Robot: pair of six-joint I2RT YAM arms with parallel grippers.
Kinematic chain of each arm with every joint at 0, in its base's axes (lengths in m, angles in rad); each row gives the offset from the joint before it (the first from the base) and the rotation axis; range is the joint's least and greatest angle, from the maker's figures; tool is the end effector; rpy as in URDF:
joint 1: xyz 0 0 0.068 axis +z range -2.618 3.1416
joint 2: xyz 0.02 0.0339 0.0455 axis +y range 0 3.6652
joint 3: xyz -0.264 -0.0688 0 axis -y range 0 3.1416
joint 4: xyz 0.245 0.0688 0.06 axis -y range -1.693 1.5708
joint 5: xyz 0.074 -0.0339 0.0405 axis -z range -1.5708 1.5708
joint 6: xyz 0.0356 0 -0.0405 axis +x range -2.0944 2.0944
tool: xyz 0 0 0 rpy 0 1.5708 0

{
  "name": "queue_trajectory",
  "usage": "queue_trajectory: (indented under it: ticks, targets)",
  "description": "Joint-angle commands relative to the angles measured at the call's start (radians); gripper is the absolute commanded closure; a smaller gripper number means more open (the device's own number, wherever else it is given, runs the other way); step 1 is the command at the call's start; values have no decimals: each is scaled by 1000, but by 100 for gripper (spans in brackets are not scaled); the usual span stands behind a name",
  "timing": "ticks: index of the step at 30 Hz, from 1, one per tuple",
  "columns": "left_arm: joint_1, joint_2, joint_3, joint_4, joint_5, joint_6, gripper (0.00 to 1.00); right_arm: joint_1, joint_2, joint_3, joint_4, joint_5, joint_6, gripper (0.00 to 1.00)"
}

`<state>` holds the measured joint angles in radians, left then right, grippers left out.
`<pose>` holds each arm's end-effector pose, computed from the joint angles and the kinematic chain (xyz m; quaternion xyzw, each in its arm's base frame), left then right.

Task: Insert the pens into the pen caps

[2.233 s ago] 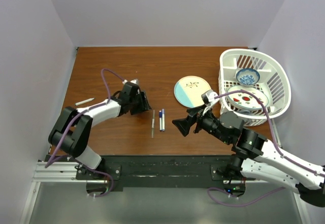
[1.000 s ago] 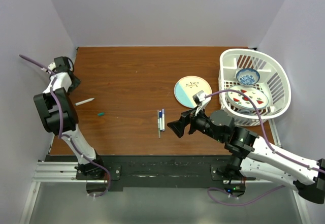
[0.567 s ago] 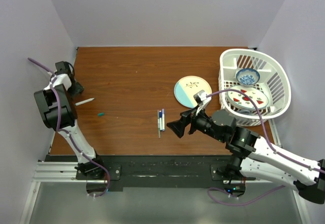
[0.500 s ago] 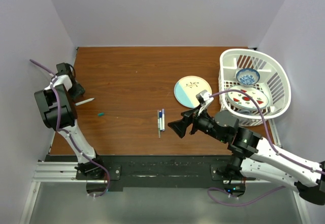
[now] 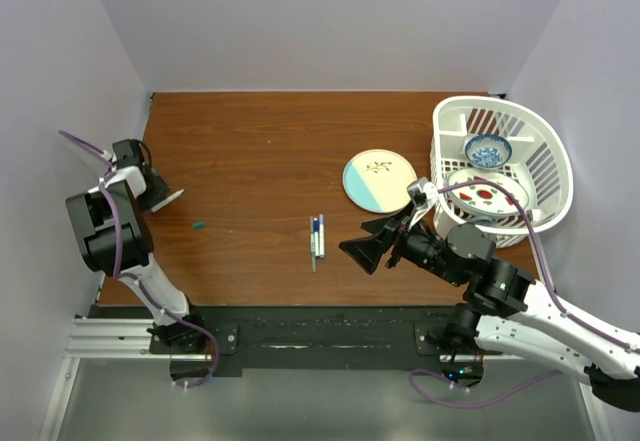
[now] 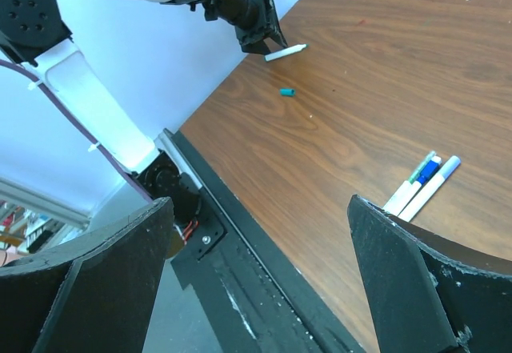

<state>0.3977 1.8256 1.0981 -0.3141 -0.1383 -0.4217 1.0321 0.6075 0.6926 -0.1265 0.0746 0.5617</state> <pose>0.3342 0.1457 0.1565 -0.4001 0.8760 0.0636 0.2617 0.0801 0.1288 0.3403 -0.1429 0.7073 0.4760 0.5028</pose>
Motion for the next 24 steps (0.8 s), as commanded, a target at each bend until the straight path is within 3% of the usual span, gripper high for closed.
queue_trajectory:
  ticks: [1, 8, 24]
  targets:
    - [-10, 1, -106, -115, 98, 49, 49, -1, 9, 16, 21, -24, 23, 6]
    - [-22, -19, -138, -141, 181, 119, 48, -1, 11, -36, 76, -19, 50, 6]
    - [-180, -52, -113, -183, 45, 202, 43, -1, -18, -33, 51, 4, 35, 6]
